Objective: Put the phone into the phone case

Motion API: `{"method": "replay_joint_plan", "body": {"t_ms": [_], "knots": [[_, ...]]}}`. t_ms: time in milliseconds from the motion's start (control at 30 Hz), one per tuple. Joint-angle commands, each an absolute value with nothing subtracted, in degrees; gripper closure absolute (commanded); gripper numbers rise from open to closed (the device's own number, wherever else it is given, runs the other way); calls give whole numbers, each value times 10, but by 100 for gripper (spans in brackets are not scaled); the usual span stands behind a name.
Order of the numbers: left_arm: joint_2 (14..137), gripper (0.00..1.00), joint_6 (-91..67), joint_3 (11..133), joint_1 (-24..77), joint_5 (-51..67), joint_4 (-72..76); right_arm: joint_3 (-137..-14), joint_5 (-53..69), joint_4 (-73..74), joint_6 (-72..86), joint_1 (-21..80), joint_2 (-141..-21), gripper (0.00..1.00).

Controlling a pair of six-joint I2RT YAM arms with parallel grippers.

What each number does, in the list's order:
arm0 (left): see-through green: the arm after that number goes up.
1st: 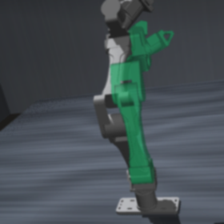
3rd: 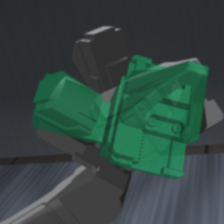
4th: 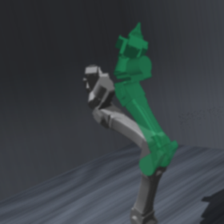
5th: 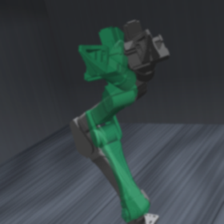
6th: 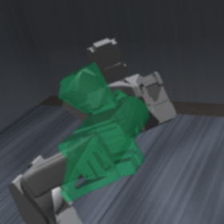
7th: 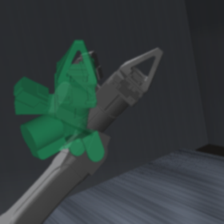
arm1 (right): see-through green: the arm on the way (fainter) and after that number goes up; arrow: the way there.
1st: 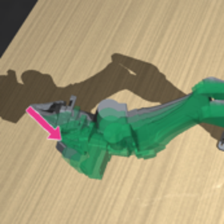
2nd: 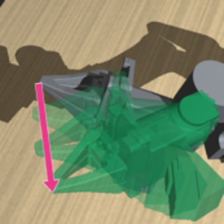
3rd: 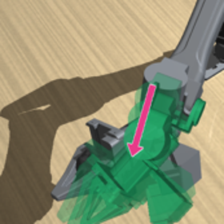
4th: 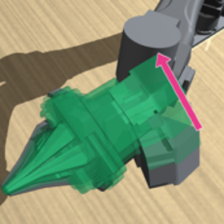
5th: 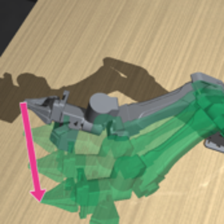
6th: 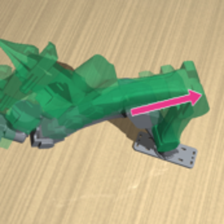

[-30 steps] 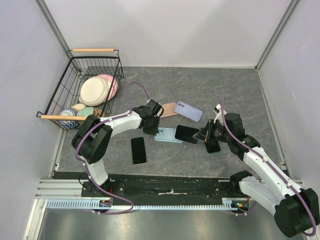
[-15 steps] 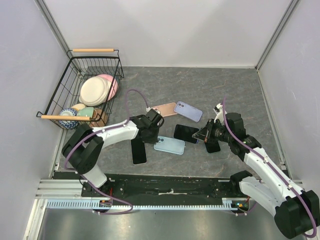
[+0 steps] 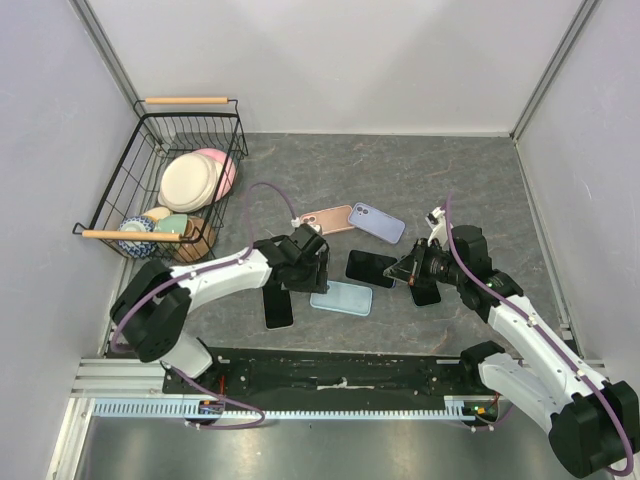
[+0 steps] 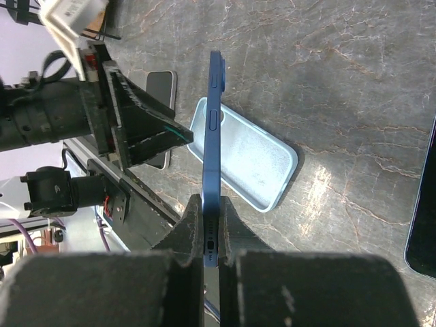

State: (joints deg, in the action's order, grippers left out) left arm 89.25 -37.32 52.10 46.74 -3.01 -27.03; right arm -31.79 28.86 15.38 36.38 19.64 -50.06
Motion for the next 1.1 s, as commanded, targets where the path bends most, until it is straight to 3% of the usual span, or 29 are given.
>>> {"method": "replay_joint_plan", "body": {"t_ms": [0,133,400,633,1067], "knots": [[839,29,-374,521,469,-51,-258,-336,311,120,362,195,-491,100],[810,20,-354,518,466,-18,-240,-332,320,120,360,195,-493,100],[762,19,-345,455,401,127,-137,-324,352,109,377,195,-500,100],[690,20,-363,359,288,292,-26,-278,411,5,447,198,-523,100],[615,20,-343,306,245,315,-28,-255,417,-111,502,256,-637,100]]}}
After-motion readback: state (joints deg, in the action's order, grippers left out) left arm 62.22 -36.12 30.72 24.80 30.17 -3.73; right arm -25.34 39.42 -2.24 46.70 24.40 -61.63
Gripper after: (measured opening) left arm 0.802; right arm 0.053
